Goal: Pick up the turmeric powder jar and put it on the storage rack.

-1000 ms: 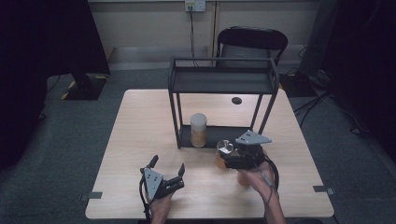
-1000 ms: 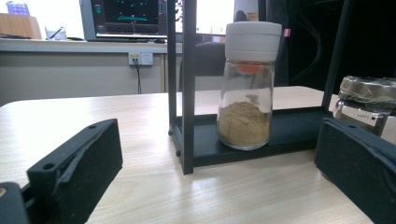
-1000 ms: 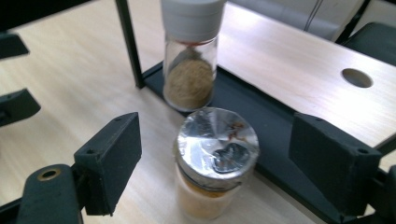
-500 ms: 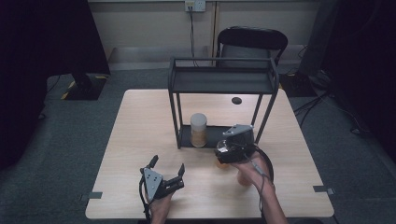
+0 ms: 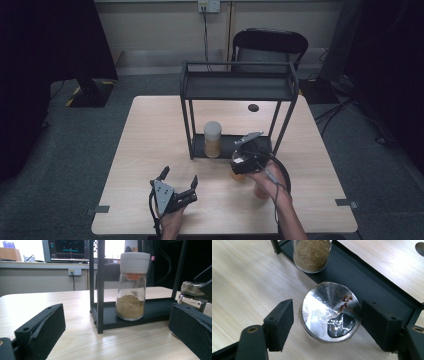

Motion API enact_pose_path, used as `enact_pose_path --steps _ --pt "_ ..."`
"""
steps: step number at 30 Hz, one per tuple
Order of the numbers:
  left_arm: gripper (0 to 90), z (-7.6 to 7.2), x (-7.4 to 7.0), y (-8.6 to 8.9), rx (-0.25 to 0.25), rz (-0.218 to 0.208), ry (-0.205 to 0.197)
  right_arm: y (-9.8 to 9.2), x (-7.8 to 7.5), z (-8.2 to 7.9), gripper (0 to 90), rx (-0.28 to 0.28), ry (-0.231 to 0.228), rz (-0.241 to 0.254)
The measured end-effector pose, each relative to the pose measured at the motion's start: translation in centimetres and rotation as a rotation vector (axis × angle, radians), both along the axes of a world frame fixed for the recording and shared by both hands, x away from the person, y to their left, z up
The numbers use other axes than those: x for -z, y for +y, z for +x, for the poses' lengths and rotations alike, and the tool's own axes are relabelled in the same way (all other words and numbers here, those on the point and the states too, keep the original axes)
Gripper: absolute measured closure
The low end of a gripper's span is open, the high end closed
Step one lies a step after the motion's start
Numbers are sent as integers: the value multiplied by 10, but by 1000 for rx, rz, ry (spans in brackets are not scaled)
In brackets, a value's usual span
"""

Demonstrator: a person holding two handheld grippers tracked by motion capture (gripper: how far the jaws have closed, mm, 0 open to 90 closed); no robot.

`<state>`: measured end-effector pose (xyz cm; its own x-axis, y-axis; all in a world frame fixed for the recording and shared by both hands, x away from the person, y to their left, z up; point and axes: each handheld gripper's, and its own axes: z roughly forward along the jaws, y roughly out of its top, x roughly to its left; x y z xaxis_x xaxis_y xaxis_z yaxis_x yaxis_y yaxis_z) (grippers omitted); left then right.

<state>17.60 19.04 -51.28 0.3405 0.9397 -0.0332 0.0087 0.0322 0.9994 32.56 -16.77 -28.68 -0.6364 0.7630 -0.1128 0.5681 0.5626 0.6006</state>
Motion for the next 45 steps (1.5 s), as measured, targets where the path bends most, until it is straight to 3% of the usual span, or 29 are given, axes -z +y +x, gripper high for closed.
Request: enact_pose_path --steps 11,45 --pt "4 0 0 0 2 2 0 6 2 7 333 13 33 -31" --pt "4 0 0 0 3 7 -1 5 3 4 339 5 22 -25"
